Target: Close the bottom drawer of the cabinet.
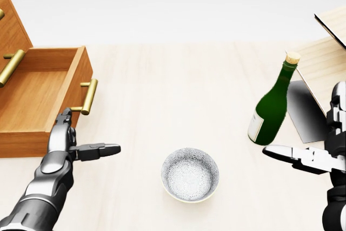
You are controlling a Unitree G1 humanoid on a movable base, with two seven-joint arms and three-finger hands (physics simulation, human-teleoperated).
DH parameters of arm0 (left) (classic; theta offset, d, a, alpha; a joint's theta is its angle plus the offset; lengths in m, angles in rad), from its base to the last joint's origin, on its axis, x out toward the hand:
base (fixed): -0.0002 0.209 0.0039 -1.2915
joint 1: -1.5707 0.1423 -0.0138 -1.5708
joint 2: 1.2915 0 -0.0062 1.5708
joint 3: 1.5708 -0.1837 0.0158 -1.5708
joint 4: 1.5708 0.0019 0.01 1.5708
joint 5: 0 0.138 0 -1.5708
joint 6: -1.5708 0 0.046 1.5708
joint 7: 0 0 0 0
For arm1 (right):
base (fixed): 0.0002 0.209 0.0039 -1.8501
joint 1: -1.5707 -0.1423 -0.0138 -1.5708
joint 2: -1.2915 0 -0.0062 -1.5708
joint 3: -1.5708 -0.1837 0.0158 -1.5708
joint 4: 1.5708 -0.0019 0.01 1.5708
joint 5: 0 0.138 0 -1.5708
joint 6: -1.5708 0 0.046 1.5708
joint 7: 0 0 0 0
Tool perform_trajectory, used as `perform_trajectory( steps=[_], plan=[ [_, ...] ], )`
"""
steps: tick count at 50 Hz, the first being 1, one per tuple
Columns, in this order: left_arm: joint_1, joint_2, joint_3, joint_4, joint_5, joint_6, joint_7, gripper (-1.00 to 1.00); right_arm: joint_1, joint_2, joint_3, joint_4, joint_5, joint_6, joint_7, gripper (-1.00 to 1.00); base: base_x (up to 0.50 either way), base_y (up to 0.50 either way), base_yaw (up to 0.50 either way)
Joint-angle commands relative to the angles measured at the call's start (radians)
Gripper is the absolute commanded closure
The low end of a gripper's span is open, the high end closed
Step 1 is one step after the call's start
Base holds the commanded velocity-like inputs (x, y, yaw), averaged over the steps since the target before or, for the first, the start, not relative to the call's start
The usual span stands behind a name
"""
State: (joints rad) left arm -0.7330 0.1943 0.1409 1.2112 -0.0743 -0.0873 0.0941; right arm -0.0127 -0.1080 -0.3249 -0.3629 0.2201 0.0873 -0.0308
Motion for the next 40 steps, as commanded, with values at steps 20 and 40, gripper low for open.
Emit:
perform_trajectory(
  steps=[20, 40],
  plan=[
    [0.049, 0.313, 0.202, 0.076, -0.235, 0.000, 0.429, -1.00, -0.001, -0.001, -0.002, -0.007, 0.005, 0.000, -0.001, -1.00, 0.00, 0.00, 0.00],
    [0.061, 0.334, 0.184, 0.064, -0.262, 0.000, 0.429, -1.00, -0.003, -0.003, -0.005, -0.008, 0.007, 0.000, -0.001, -1.00, 0.00, 0.00, 0.00]
  ],
)
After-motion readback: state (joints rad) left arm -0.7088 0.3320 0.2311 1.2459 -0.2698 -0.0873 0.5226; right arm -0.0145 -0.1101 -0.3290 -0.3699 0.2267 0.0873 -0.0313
